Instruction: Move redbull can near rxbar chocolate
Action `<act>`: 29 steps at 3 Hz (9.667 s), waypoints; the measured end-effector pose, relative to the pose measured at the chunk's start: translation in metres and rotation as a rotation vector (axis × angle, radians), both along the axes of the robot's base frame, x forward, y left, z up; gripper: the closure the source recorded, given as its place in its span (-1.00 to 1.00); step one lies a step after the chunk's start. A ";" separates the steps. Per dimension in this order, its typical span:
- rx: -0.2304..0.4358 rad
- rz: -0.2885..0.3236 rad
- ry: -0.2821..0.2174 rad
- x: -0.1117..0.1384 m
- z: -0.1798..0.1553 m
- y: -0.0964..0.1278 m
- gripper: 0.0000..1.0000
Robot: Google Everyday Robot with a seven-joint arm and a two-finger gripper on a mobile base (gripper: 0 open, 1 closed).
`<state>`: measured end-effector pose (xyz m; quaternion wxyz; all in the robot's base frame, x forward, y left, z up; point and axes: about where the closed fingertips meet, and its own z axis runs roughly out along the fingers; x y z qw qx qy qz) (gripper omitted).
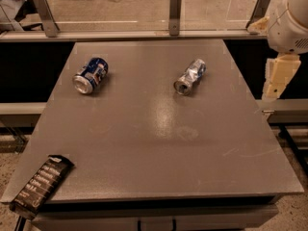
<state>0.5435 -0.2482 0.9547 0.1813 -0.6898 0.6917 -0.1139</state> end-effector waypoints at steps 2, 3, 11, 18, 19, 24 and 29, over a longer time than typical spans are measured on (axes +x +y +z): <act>-0.016 0.075 -0.030 0.007 0.009 0.002 -1.00; 0.007 0.091 -0.039 0.019 0.005 0.010 -1.00; -0.187 0.707 -0.010 0.100 -0.097 0.125 -1.00; -0.302 1.064 0.129 0.110 -0.131 0.147 -0.19; -0.302 1.064 0.129 0.110 -0.126 0.147 0.28; -0.276 1.206 -0.008 0.084 -0.077 0.183 1.00; -0.017 2.130 -0.399 -0.059 -0.035 0.347 1.00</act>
Offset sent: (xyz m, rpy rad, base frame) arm 0.0077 0.0014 0.0110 -0.0119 -0.0343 0.0740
